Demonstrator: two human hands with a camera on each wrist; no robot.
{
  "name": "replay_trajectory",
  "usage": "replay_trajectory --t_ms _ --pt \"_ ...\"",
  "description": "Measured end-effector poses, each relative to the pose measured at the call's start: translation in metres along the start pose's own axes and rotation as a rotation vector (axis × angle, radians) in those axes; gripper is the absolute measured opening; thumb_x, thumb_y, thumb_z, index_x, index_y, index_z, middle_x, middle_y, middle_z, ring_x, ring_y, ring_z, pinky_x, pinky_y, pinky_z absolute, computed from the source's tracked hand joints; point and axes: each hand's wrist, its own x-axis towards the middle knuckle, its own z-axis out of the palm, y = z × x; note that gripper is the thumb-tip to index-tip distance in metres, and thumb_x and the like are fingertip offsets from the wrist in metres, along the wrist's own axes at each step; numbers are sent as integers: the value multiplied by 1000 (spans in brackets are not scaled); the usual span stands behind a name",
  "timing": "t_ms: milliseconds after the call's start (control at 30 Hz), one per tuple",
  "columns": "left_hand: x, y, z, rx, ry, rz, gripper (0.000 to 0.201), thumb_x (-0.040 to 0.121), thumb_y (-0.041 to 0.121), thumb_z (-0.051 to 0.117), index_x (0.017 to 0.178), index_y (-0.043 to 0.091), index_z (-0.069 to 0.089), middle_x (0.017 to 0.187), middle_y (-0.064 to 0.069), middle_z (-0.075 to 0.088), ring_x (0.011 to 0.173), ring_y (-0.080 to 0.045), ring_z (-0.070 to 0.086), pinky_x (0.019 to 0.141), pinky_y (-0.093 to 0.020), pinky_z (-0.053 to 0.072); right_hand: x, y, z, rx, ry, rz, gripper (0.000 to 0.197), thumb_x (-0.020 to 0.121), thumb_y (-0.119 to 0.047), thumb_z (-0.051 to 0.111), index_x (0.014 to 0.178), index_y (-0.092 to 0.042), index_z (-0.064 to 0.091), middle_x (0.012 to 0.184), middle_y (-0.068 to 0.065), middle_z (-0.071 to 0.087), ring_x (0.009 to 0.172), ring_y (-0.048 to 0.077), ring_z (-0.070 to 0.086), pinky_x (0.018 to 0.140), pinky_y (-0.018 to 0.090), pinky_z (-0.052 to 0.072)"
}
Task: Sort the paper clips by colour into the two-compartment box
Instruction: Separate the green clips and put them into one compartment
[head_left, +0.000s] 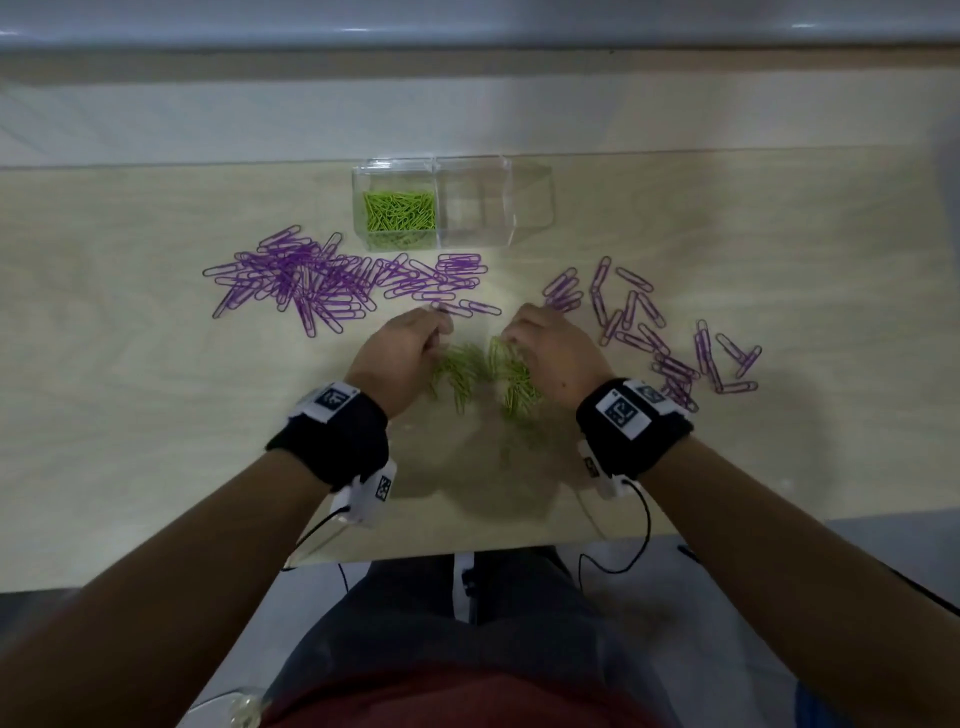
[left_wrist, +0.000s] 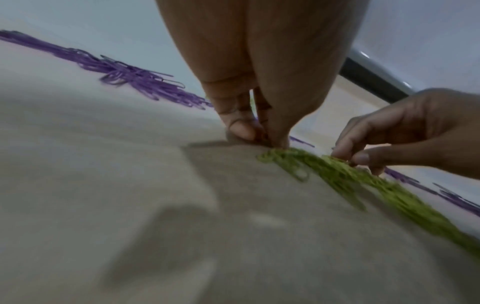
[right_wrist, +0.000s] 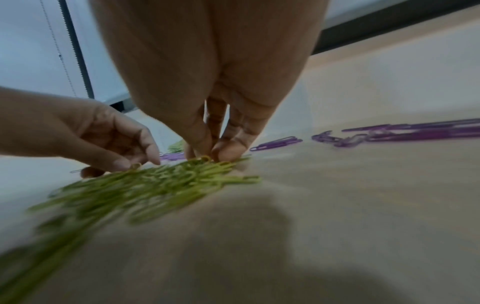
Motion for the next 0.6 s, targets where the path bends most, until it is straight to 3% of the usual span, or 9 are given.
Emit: replay_trajectory --t_ms 67,167,200,267,333,400,467,533,600 --pt "-9 -3 7 61 -27 57 31 84 3 54 114 7 60 103 -12 59 95 -32 55 80 -37 48 -15 -5 2 42 -26 -19 35 77 10 54 105 -6 66 105 9 58 95 29 51 73 35 46" --pt "-20 1 6 123 -69 53 51 85 30 58 132 12 48 123 -11 47 112 -29 46 88 -43 49 -39 1 -2 192 57 83 33 82 -14 57 113 -8 63 112 9 56 104 26 49 85 33 44" --pt "-24 4 3 151 -120 -7 70 80 42 64 139 15 38 129 -9 39 119 -27 39 94 -43 47 -48 8 -1 201 67 164 43 80 -29 60 118 -8 59 117 8 53 109 26 46 91 34 43" --pt "-30 11 3 222 -220 -85 111 62 60 73 147 15 17 136 -9 26 127 -26 27 101 -40 40 -60 17 0 69 7 282 83 63 -59 64 129 -12 47 126 6 44 115 26 40 97 39 43" --pt "-34 20 9 320 -267 -64 129 52 70 73 147 11 9 136 -10 22 126 -28 25 101 -40 40 -64 16 6 -27 -85 343 105 50 -68 68 134 -15 35 129 3 35 114 25 34 94 39 44" --pt "-32 26 19 371 -275 -53 129 51 71 72 146 9 11 135 -10 22 124 -29 26 99 -39 44 -61 6 10 34 -66 344 106 51 -58 78 137 -15 34 128 4 32 110 25 32 90 35 41" --pt "-27 32 25 343 -270 -47 121 55 67 73 145 10 17 133 -8 24 123 -27 27 97 -37 44 -50 -5 9 105 -10 302 92 58 -46 81 135 -12 42 126 7 36 111 26 35 93 36 40" --pt "-22 34 28 291 -281 1 106 61 56 75 144 13 26 132 -7 28 121 -26 30 97 -38 45 -39 -13 8 190 9 257 66 67 -36 75 124 -11 55 119 10 43 107 28 41 93 38 42" --pt "-19 32 29 217 -275 44 86 67 42 75 139 13 38 130 -9 35 118 -27 36 96 -42 45 -31 -18 9 240 10 241 46 70 -31 62 109 -7 63 108 13 48 99 30 47 85 39 44"
